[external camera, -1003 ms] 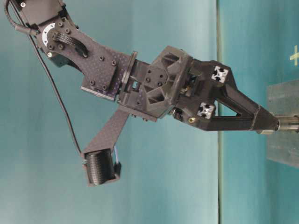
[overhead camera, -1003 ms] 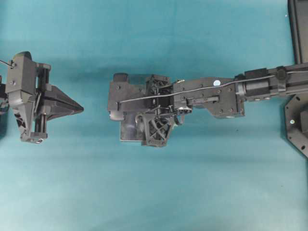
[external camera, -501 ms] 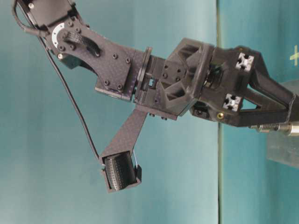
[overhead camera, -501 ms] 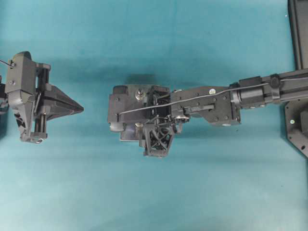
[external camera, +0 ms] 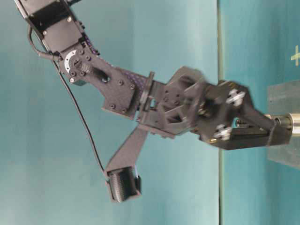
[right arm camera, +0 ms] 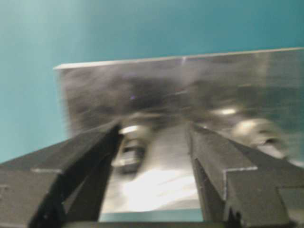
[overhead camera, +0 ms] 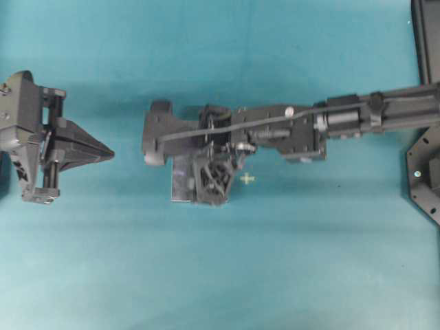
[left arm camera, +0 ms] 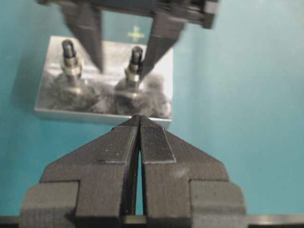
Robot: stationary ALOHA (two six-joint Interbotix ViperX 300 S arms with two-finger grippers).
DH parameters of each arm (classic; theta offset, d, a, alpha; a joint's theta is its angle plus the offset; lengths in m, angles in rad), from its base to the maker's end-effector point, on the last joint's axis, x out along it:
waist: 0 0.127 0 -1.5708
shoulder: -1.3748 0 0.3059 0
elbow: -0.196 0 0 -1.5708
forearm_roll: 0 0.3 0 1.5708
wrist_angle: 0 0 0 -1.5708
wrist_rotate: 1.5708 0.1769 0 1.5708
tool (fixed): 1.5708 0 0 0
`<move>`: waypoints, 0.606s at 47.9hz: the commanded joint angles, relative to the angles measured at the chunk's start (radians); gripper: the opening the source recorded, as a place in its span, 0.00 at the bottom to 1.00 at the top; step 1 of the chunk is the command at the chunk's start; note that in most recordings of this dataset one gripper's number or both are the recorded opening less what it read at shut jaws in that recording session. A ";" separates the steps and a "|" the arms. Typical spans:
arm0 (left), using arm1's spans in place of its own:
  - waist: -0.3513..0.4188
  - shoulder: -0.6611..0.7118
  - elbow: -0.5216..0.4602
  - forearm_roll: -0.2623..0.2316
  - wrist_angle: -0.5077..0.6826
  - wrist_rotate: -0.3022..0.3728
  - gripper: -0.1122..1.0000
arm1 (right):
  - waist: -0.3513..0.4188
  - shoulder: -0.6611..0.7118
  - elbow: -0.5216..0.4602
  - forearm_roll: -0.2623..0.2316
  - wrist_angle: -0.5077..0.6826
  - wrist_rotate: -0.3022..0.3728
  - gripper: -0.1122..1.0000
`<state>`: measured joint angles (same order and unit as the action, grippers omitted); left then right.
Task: Insert the washer onto the shaft.
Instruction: 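Open the right gripper and lift it away from the plate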
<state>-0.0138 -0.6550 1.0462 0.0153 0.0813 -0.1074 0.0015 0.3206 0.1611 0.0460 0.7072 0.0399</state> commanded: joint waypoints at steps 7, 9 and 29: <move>-0.002 -0.005 -0.017 0.003 0.025 0.000 0.10 | 0.040 -0.032 -0.021 0.032 0.026 -0.009 0.69; -0.002 -0.005 -0.017 0.003 0.025 0.002 0.10 | 0.037 -0.038 -0.018 0.032 0.032 -0.011 0.69; -0.002 -0.011 -0.017 0.003 0.025 0.002 0.10 | -0.055 -0.132 0.034 0.029 0.043 -0.017 0.69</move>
<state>-0.0138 -0.6596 1.0477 0.0138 0.1089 -0.1074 -0.0476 0.2608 0.1917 0.0782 0.7578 0.0353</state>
